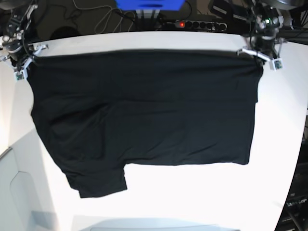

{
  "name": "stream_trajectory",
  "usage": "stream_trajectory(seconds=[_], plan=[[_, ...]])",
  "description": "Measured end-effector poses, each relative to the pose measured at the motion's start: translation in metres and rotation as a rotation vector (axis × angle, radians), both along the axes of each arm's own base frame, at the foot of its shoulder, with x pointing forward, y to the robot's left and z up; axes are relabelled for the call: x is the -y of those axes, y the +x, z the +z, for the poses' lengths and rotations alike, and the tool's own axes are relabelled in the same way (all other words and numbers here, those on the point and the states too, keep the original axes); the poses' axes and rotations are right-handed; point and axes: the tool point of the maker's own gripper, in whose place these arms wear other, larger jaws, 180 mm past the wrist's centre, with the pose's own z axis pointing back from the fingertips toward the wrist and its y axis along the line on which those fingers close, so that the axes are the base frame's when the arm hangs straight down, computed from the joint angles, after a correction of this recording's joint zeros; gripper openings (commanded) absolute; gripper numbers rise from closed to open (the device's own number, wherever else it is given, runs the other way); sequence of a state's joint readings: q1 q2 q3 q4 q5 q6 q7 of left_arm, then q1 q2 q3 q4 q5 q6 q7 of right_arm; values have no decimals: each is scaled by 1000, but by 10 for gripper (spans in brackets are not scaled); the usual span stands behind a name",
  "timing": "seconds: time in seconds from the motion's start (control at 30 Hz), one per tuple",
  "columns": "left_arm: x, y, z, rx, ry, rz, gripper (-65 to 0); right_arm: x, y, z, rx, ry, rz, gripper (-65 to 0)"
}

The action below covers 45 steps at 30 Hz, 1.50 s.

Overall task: Fold the T-shirt properly
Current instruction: 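Drag the shirt back toward the robot with both grippers, then release, then reach both grippers down to the folded edge of the shirt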

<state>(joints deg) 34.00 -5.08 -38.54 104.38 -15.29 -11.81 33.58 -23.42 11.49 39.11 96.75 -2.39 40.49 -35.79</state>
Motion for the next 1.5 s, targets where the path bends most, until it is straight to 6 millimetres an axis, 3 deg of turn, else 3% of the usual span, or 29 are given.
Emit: stream_trajectory(seconds=[0.1, 0.3, 0.47, 0.63, 0.77, 0.97, 1.07, 1.23, 1.33, 1.5], plan=[[0, -11, -4, -29, 1, 0, -650, -5, -9, 4, -2, -6, -13, -650], [0, -19, -7, -49, 0, 0, -650, 5, -9, 15, 28, -29, -42, -650], [2, -33, -9, -82, -1, -2, -650, 6, -10, 15, 24, -32, -44, -568], [2, -33, -9, -80, 0, -3, -643, 6, -12, 14, 17, -34, -46, -467], [2, -32, -7, -78, 6, -6, -537, 8, -20, 12, -2, -38, -45, -423], [5, -19, 14, -26, 38, -35, -238, 28, -27, 21, 16, -67, -116, -375], [8, -14, 24, -2, 51, -51, -185, 34, -16, 29, 58, -71, -140, -363], [2, 4, 36, 51, 70, -36, -183, 34, 14, 41, 129, -75, -139, -298], [-2, 37, 54, 155, 84, -22, -183, 15, 55, 48, 195, -49, -75, -281], [-3, 72, 75, 259, 78, -14, -178, -20, 129, 76, 340, 1, 23, -282]])
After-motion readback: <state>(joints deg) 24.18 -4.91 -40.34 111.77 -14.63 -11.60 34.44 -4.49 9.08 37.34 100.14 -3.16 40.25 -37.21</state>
